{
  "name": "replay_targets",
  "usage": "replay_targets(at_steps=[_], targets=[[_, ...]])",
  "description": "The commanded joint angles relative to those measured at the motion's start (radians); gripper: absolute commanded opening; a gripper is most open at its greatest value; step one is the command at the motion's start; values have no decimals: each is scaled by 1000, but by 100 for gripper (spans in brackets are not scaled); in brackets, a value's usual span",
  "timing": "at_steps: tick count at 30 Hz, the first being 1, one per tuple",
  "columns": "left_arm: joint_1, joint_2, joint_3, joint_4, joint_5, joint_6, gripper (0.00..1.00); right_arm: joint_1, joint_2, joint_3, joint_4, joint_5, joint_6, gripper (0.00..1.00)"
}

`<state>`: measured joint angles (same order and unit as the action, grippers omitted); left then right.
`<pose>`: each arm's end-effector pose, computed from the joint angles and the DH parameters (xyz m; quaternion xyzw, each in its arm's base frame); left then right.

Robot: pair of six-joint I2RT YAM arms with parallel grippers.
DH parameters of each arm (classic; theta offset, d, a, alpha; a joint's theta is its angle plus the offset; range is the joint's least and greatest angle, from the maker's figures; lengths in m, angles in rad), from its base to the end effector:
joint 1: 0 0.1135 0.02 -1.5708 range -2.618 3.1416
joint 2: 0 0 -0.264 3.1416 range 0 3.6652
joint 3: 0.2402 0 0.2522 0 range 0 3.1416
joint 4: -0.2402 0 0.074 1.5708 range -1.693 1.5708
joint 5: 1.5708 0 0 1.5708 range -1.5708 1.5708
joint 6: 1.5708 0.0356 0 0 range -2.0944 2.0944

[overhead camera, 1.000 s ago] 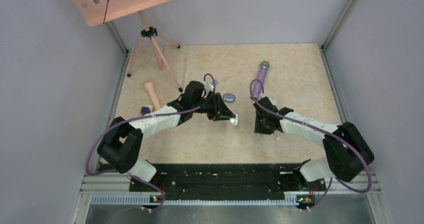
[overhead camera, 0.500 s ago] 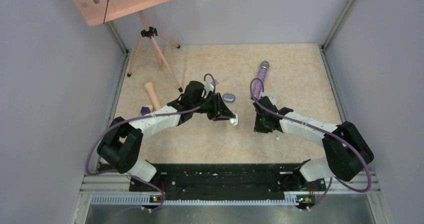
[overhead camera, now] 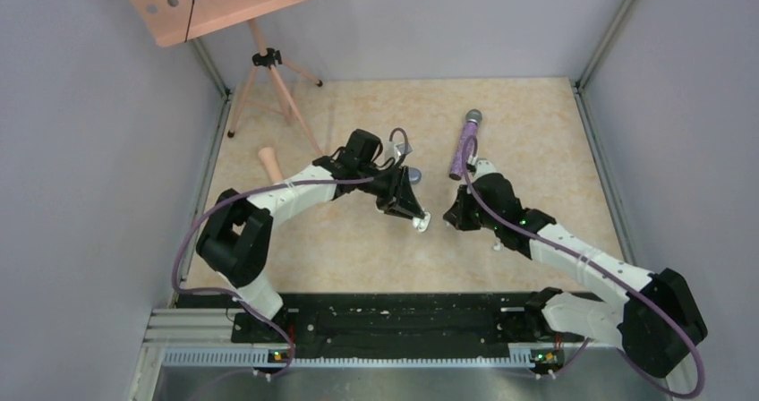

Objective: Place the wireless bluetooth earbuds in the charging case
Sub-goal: Pick up the earbud from the center of the board, then place the earbud in the charging case.

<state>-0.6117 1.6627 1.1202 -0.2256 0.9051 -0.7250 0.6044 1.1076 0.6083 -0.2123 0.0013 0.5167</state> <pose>0.2738 -0.2262 0.2346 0.1237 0.8362 -0.5336 0.0263 0.1883 0.1300 0.2135 -0.0396 0.9083 0.2209 0.3531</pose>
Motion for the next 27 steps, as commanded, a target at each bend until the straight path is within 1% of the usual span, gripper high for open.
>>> replay_targets(at_steps=[1,8,10,13,15,18,24,27], targets=[[27,29,75,-112,90,99,0,-8,-84,-46,137,-86,-83,0],[62,68,121,-273,163,243,0,-46,-214,-135,295,-212,-101,0],[65,81,128,-298,193,276,0,-53,-260,-167,375,-258,-113,0],[65,121,150,-354,257,290,0,-54,-341,-225,490,-307,-121,0],[64,157,187,-426,284,335,0,-56,-392,-262,557,-333,-134,0],[63,171,211,-445,323,355,0,-58,-453,-295,604,-367,-141,0],[63,209,280,-548,404,432,0,-62,-454,-277,641,-523,-144,0],[63,229,322,-650,430,536,0,-64,-433,-277,703,-632,-140,0]])
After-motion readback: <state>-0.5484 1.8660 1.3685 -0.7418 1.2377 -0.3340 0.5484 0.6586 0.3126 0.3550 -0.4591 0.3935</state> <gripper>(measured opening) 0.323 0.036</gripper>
